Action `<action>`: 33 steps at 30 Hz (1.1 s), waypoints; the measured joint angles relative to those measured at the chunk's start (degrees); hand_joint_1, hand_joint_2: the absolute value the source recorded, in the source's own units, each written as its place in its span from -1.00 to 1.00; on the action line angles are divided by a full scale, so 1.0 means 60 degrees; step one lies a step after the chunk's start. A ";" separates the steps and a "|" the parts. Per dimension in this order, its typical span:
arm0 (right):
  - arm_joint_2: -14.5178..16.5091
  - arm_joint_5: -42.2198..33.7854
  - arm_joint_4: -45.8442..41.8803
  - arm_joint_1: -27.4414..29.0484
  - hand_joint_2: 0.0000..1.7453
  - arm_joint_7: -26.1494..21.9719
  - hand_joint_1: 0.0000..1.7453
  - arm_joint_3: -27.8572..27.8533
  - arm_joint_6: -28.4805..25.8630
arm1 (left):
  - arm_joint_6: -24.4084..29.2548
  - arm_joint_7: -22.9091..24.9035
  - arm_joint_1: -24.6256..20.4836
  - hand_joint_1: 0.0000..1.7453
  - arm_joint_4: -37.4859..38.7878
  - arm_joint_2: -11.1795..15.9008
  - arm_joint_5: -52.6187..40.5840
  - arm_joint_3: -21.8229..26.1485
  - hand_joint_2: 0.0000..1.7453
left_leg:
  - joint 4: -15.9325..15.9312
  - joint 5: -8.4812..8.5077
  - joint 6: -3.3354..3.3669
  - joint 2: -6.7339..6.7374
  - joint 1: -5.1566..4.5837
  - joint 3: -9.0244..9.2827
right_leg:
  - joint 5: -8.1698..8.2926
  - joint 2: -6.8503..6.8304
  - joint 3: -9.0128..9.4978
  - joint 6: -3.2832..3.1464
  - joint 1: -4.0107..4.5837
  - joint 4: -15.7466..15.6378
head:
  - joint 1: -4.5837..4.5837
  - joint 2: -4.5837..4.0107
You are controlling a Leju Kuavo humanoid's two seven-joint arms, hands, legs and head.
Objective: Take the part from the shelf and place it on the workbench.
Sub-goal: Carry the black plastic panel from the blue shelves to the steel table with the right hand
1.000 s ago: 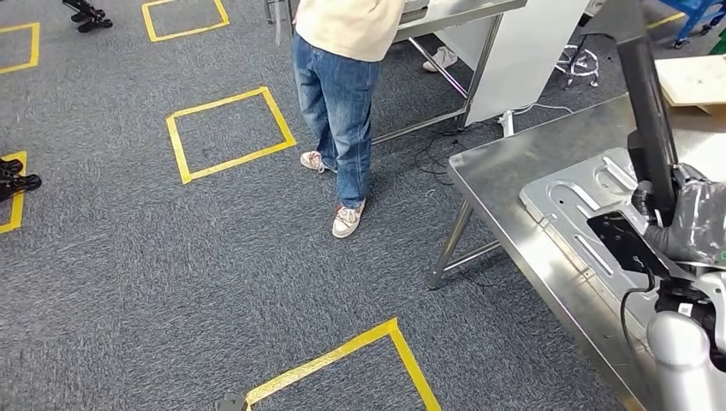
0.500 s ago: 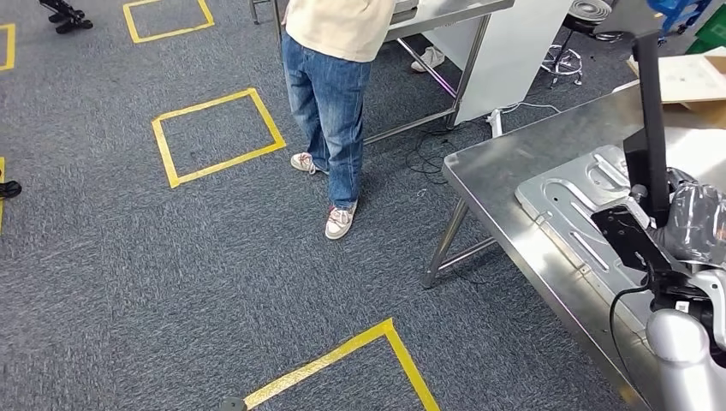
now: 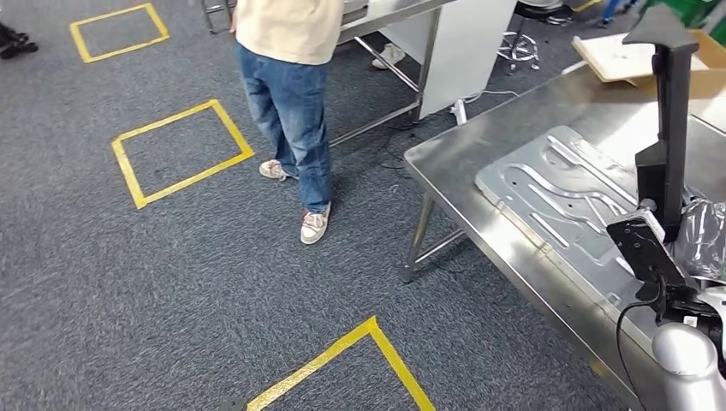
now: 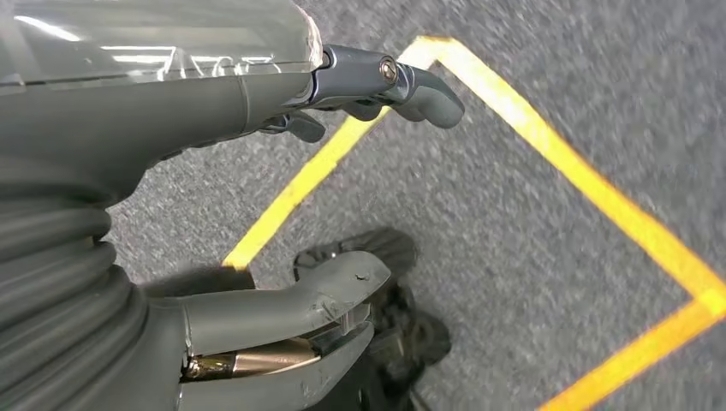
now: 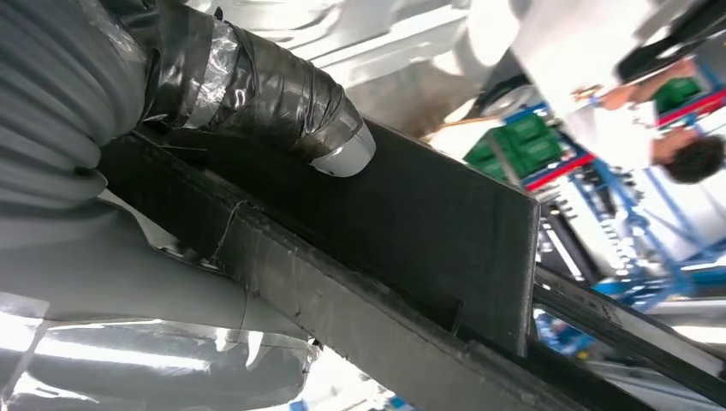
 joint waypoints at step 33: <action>-0.0279 0.0172 0.0213 -0.0024 1.00 0.0415 1.00 -0.0138 0.0391 | 0.0010 -0.0010 -0.0009 -1.00 0.0000 0.0004 0.0016 0.0045 1.00 | 0.0735 -0.0584 -0.0123 -0.0383 0.0090 -0.0116 | 0.0101 0.0102 -0.0069 -0.0036 -0.0110 0.0020 | 0.0022 0.0000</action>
